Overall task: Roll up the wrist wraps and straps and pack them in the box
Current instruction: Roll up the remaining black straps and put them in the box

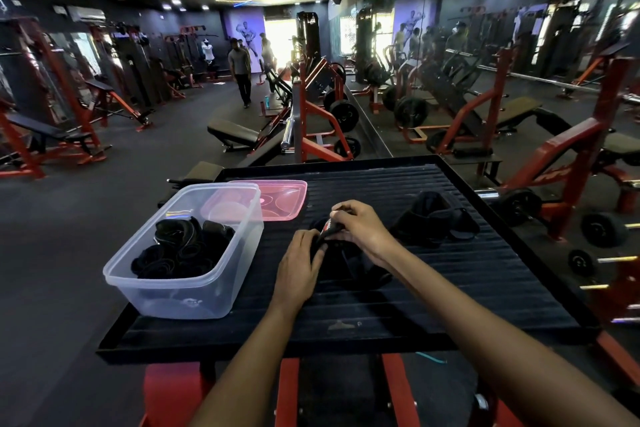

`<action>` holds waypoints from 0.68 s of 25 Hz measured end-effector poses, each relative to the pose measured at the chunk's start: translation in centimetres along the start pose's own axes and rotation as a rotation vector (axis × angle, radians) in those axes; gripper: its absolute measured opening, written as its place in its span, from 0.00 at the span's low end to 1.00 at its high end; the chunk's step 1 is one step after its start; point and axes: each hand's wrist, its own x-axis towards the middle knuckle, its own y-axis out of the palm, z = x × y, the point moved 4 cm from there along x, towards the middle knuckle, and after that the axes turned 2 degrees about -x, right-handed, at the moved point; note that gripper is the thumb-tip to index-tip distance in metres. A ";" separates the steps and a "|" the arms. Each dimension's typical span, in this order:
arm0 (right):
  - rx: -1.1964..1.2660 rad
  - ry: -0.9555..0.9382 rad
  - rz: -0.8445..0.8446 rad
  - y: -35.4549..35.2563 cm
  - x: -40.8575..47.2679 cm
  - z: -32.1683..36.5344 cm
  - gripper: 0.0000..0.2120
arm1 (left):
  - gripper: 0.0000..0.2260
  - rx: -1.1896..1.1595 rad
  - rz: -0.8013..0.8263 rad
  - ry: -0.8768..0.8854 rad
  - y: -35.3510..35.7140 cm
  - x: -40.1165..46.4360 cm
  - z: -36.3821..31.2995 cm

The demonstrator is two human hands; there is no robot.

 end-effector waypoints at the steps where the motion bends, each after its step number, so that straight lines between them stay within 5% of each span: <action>1: 0.004 0.000 0.026 0.4 0.1 0.2 0.03 | 0.09 -0.038 -0.011 -0.020 -0.1 -0.1 0.0; 3: -0.157 -0.051 0.015 0.2 0.7 0.2 0.09 | 0.06 -0.114 -0.045 -0.087 -0.5 -0.2 0.0; 7: -0.871 -0.272 0.012 -1.0 1.2 -1.8 0.11 | 0.07 -0.183 -0.068 -0.170 -0.5 -0.4 0.4; 12: -1.017 -0.297 0.103 -1.7 1.4 -3.7 0.19 | 0.15 -0.233 -0.295 -0.423 -1.6 0.2 1.5; 15: -1.253 -0.130 0.103 -1.8 2.0 -4.9 0.36 | 0.16 -0.206 -0.236 -0.465 -1.0 0.2 2.6; 17: -1.245 -0.074 0.096 -1.9 2.5 -5.2 0.38 | 0.16 -0.190 -0.158 -0.450 -0.5 0.3 2.6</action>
